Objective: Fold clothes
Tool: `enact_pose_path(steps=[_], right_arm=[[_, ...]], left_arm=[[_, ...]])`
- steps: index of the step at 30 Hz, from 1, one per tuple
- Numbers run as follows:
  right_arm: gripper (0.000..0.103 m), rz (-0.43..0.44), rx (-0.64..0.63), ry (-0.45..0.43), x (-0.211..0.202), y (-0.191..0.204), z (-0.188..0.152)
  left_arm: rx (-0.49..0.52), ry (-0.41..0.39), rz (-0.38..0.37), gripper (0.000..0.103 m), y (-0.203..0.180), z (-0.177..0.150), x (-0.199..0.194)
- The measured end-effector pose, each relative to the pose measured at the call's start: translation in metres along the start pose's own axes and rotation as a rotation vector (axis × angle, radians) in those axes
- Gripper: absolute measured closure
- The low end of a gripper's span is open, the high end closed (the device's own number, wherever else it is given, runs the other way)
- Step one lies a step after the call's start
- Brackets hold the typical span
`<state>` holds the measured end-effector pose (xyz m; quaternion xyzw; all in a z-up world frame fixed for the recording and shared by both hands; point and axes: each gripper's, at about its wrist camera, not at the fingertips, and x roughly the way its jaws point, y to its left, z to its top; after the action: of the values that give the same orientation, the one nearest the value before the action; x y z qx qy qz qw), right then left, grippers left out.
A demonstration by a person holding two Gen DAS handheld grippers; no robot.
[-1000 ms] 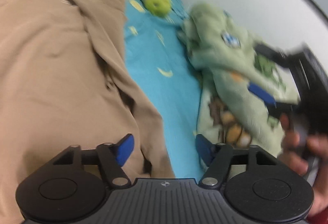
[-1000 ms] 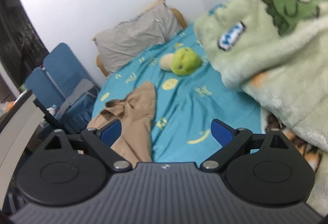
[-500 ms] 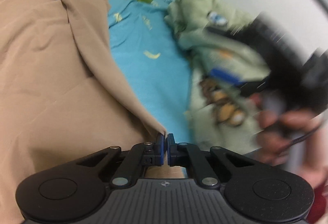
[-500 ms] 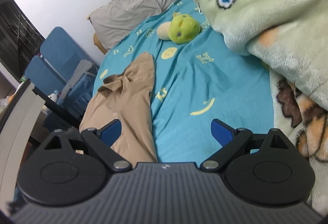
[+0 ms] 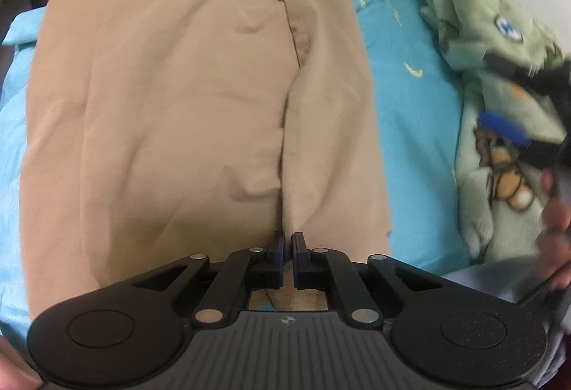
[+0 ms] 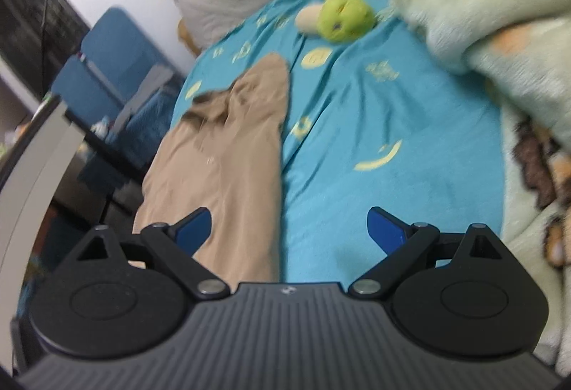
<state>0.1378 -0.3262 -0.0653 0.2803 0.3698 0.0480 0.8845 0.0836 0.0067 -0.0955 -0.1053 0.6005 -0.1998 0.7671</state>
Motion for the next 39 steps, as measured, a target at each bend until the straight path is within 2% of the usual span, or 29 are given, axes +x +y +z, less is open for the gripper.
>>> enact_pose_path(steps=[1, 4, 6, 7, 9, 11, 12, 15, 19, 22, 23, 24, 26, 27, 34, 39], right_arm=[[0.008, 0.021, 0.003, 0.028, 0.004, 0.0, -0.003], [0.008, 0.069, 0.023, 0.126, 0.019, 0.0, -0.013], [0.009, 0.104, 0.028, 0.187, 0.027, 0.002, -0.022], [0.011, 0.119, 0.025, 0.218, 0.03, 0.004, -0.026], [0.024, 0.133, 0.01, 0.288, 0.038, 0.009, -0.035], [0.025, 0.131, -0.006, 0.353, 0.047, 0.015, -0.044], [0.025, 0.13, -0.017, 0.384, 0.051, 0.018, -0.047], [0.026, 0.121, -0.031, 0.473, 0.061, 0.028, -0.06], [0.026, 0.092, -0.152, 0.542, 0.063, 0.05, -0.076], [0.036, 0.052, -0.296, 0.574, 0.062, 0.07, -0.087], [0.042, 0.037, -0.357, 0.583, 0.062, 0.078, -0.092], [0.06, 0.019, -0.417, 0.589, 0.061, 0.085, -0.096], [0.081, -0.019, -0.503, 0.598, 0.058, 0.096, -0.102], [0.088, -0.031, -0.521, 0.6, 0.055, 0.098, -0.101], [0.089, -0.056, -0.574, 0.593, 0.023, 0.101, -0.089], [0.087, -0.066, -0.478, 0.57, 0.02, 0.079, -0.087]], left_arm=[[-0.003, -0.01, 0.001, 0.095, 0.002, 0.001, -0.005], [-0.003, -0.036, 0.019, 0.073, 0.006, 0.005, -0.019], [-0.002, -0.055, 0.056, 0.052, 0.01, 0.006, -0.03], [-0.016, -0.071, 0.087, 0.046, 0.016, 0.008, -0.037], [-0.062, -0.1, 0.163, 0.029, 0.025, 0.009, -0.049], [-0.112, -0.127, 0.246, 0.023, 0.042, 0.013, -0.061], [-0.138, -0.14, 0.281, 0.021, 0.051, 0.015, -0.066], [-0.227, -0.057, 0.249, 0.022, 0.072, 0.016, -0.063], [-0.199, 0.013, 0.363, 0.022, 0.068, 0.014, -0.053], [-0.149, 0.089, 0.407, 0.022, 0.059, 0.015, -0.042], [-0.141, 0.091, 0.414, 0.022, 0.058, 0.016, -0.043], [-0.134, 0.092, 0.421, 0.021, 0.056, 0.016, -0.043], [-0.121, 0.088, 0.425, 0.021, 0.051, 0.016, -0.044], [-0.116, 0.083, 0.422, 0.021, 0.046, 0.015, -0.043], [-0.103, 0.002, 0.352, 0.021, 0.019, 0.004, -0.048], [-0.086, -0.071, 0.32, 0.019, 0.01, 0.0, -0.059]])
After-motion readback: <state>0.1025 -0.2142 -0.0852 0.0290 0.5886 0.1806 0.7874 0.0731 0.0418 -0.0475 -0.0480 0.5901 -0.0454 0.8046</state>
